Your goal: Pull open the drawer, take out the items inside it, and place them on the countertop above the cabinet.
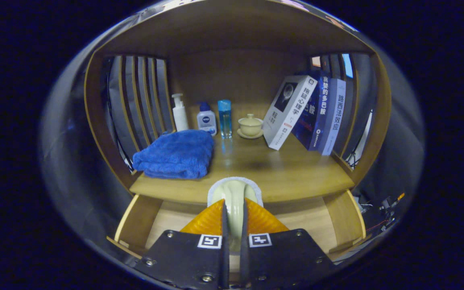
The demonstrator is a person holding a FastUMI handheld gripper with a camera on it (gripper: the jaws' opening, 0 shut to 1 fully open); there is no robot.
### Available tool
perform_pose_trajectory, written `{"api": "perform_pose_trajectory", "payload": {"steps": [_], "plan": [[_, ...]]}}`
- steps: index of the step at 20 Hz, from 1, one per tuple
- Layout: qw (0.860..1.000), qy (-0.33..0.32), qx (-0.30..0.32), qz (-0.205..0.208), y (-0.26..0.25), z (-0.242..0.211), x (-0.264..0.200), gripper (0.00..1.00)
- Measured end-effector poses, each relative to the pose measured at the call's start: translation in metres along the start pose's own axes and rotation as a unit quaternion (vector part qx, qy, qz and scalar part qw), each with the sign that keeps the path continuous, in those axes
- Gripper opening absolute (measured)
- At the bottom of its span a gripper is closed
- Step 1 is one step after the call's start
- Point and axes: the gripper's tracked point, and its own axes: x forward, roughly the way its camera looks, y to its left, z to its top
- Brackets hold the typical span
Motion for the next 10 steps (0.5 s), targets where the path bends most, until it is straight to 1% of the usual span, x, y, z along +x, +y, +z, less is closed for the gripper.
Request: {"api": "perform_pose_trajectory", "payload": {"steps": [5, 10], "plan": [[1.000, -0.017, 0.006, 0.007, 0.005, 0.034, 0.017, 0.10], [1.000, -0.012, -0.005, 0.001, 0.001, 0.046, 0.052, 0.11]]}}
